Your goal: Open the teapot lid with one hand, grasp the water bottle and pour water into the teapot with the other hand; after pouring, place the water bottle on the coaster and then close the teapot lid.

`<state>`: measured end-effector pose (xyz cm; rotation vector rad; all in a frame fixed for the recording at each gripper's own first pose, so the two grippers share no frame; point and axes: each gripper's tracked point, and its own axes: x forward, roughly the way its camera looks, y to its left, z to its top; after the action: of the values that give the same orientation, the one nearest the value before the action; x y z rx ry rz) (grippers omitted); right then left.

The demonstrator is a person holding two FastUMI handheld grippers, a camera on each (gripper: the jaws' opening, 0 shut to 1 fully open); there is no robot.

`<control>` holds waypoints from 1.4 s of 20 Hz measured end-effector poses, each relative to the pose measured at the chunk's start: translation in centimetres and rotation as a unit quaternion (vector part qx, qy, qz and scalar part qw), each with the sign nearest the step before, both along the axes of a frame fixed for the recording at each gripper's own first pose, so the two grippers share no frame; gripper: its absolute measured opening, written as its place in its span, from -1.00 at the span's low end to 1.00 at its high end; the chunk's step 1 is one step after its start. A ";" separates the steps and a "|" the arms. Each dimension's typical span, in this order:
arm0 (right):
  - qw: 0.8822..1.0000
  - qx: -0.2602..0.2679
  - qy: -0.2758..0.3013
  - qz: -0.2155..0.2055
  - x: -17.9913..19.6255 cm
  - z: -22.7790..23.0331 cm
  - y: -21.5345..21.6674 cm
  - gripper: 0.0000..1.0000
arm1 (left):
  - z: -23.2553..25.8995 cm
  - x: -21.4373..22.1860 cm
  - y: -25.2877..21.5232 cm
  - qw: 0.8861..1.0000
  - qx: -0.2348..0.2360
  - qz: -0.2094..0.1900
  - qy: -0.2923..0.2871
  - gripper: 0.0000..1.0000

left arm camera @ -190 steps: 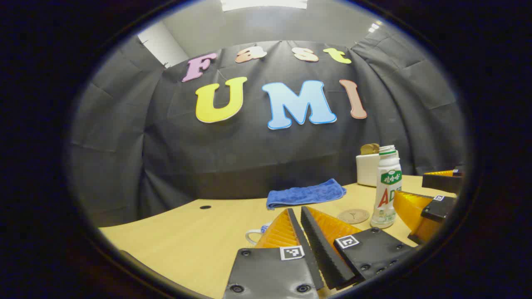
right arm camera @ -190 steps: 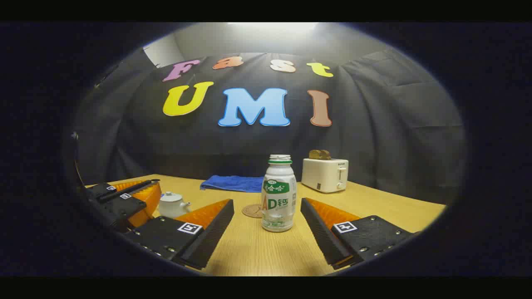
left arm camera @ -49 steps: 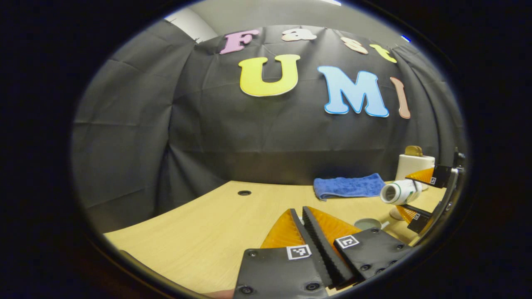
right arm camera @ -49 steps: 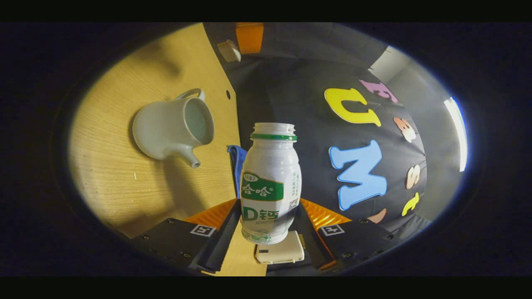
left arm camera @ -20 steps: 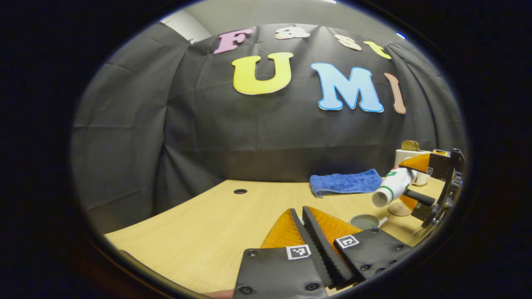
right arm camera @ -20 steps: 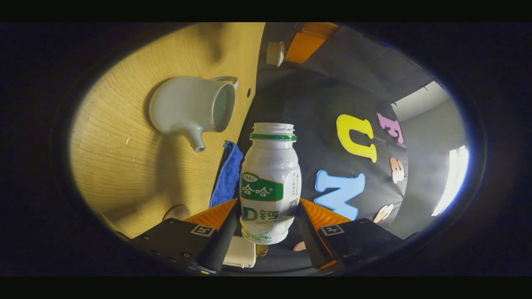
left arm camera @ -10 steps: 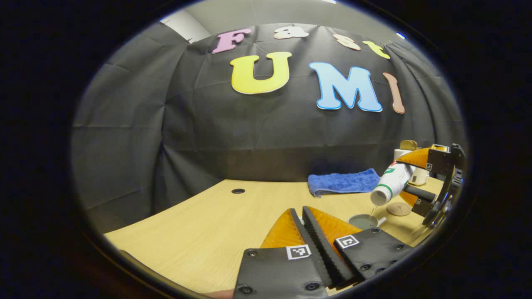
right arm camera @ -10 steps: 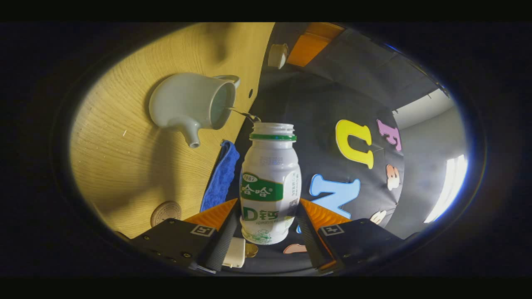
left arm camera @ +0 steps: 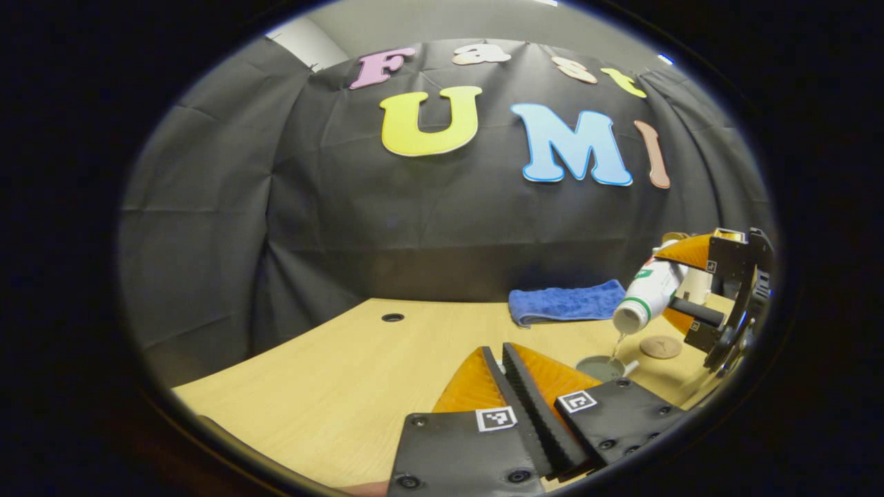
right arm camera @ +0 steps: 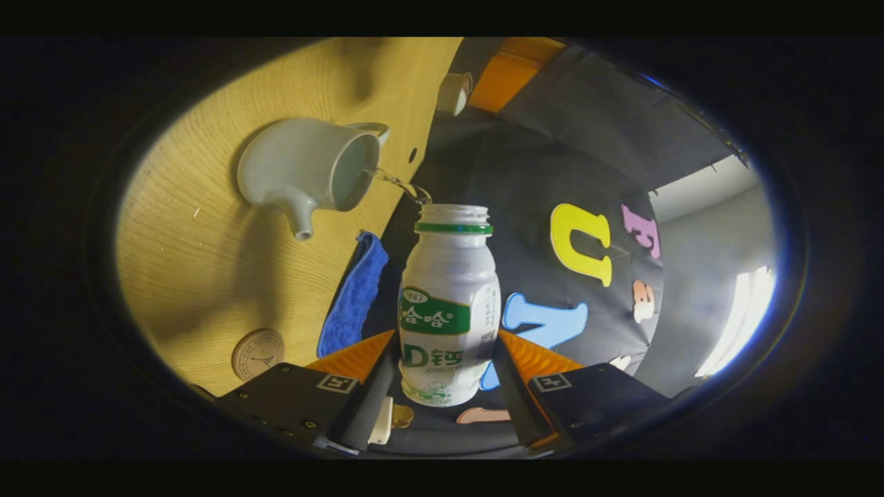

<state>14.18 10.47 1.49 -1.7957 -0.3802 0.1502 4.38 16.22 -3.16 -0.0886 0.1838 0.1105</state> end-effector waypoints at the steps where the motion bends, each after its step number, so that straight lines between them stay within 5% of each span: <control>1: 1.000 -0.001 -0.003 0.000 0.0 0.0 0.0 0.53 | 0.0 0.0 0.0 1.000 0.000 -0.001 0.000 -0.82; 28: 0.997 -0.054 -0.056 0.023 0.0 0.9 0.3 0.53 | -0.2 0.1 -0.1 1.000 -0.004 -0.008 0.000 -0.82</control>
<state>14.17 10.79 2.38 -1.9075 -0.5013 0.1033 4.44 16.08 -3.33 -0.0956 0.1841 0.0938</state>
